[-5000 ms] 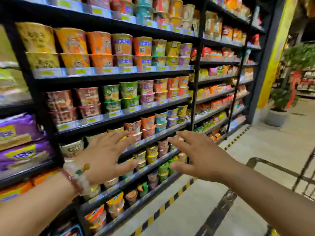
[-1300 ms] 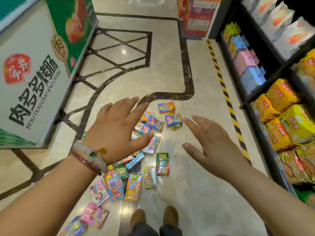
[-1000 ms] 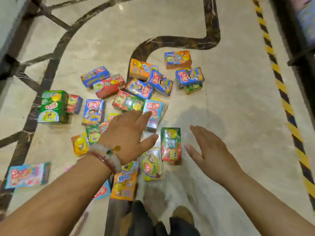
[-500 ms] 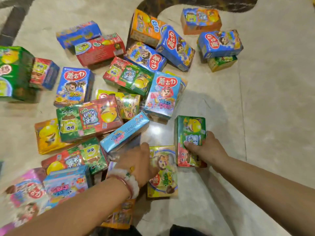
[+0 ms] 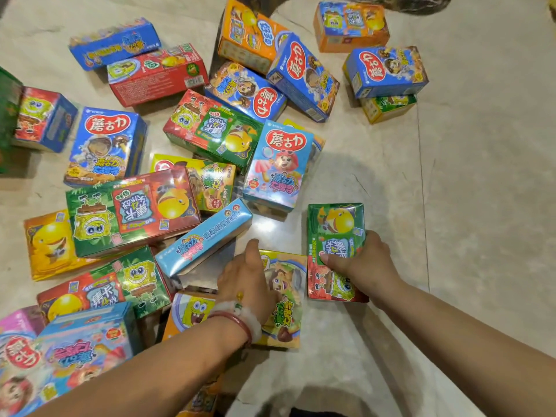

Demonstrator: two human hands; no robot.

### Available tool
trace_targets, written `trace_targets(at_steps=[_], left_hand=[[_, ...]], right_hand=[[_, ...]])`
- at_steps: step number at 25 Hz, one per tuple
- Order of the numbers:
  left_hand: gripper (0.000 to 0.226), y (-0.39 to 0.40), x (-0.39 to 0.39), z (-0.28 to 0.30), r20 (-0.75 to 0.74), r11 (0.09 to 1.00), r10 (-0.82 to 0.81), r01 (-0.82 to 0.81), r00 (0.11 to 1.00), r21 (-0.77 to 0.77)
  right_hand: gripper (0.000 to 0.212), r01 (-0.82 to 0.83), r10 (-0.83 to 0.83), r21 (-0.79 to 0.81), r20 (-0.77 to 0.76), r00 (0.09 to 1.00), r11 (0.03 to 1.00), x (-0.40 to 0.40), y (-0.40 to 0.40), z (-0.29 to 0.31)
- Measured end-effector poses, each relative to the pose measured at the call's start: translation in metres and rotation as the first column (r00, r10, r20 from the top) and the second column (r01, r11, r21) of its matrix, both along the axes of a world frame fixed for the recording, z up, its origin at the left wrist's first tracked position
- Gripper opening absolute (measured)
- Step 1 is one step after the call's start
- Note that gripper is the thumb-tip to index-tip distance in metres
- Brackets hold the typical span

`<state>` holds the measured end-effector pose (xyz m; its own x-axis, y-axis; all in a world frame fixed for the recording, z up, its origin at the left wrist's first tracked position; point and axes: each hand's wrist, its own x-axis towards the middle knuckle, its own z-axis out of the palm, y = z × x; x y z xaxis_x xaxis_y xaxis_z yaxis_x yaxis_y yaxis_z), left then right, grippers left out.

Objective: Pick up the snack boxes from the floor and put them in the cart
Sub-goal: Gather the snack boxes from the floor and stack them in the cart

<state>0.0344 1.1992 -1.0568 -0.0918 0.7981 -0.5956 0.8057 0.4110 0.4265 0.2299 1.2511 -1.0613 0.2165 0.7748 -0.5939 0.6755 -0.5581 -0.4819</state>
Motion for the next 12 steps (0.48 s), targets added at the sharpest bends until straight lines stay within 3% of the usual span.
trace_targets(at_steps=[3, 8, 12], left_hand=[[0.09, 0.004, 0.004, -0.017, 0.138, 0.99, 0.143, -0.139, 0.98, -0.036], [0.059, 0.009, 0.013, -0.024, 0.125, 0.972, 0.231, -0.223, 0.965, -0.074], [0.055, 0.005, 0.016, -0.023, 0.157, 0.964, 0.264, -0.266, 0.952, -0.008]], right_hand=[[0.071, 0.058, -0.057, 0.013, -0.072, 0.996, 0.998, 0.004, 0.001, 0.004], [0.062, 0.116, -0.111, 0.035, -0.114, 0.987, 0.993, 0.004, -0.002, 0.011], [0.062, 0.148, -0.141, 0.034, -0.143, 0.98, 0.988, 0.007, -0.002, 0.006]])
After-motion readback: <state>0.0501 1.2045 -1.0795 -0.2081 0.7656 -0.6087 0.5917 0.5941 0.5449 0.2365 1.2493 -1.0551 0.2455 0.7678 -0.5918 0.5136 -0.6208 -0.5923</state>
